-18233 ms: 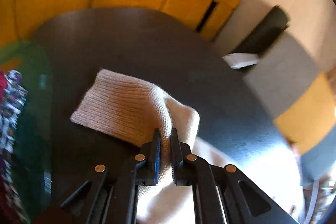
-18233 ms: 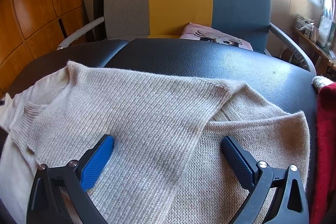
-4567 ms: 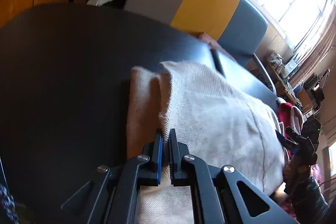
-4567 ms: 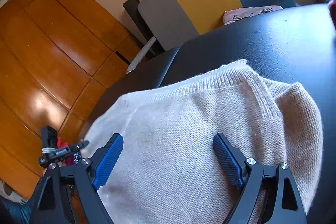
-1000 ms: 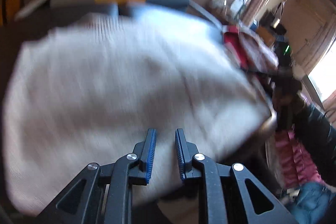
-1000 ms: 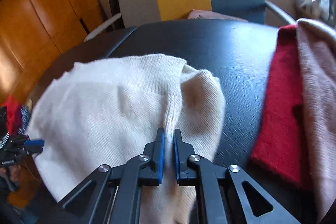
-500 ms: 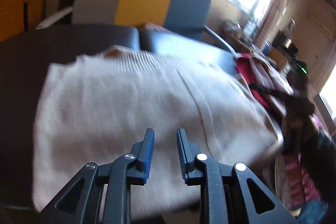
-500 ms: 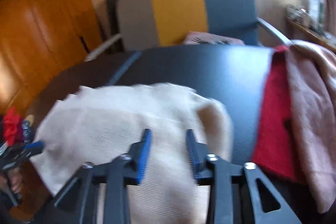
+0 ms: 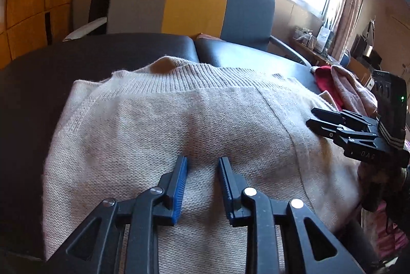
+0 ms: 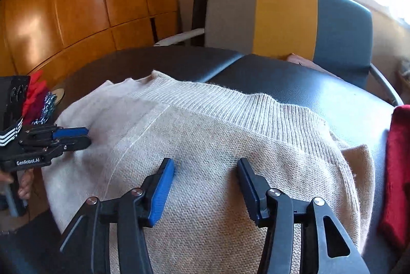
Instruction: Fold clothes
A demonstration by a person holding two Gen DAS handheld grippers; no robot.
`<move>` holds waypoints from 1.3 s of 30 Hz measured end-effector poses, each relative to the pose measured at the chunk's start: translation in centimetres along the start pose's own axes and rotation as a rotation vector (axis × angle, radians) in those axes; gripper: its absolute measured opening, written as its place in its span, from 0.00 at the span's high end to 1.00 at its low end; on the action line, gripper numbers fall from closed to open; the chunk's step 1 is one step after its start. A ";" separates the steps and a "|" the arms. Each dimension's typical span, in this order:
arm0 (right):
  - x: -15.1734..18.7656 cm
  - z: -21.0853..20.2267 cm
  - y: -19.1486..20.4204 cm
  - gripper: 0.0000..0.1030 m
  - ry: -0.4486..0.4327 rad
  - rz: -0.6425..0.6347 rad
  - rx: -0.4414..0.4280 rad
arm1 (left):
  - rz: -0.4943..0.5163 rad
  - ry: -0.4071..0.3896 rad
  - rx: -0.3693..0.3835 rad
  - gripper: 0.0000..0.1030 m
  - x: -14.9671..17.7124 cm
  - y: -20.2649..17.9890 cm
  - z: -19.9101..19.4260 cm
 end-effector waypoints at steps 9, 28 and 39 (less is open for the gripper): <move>0.1 0.3 -0.7 0.36 0.010 0.066 -0.089 | -0.150 -0.039 0.011 0.76 -4.7 2.2 0.0; -0.2 1.0 -0.8 0.31 0.005 0.116 -0.161 | -0.314 0.013 0.118 0.75 -13.2 5.4 11.2; -0.7 1.8 -0.8 0.31 0.011 0.143 -0.162 | -0.233 0.002 0.050 0.77 -14.0 7.0 14.3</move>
Point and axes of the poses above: each gripper's, at about its wrist camera, not at the fingertips, and z roughly the way its jaws point, y to its left, x to its underside, the point moved 6 cm from there along z, roughly the way its jaws point, and after that the axes turned 9 degrees about x, right-handed, at the moved point
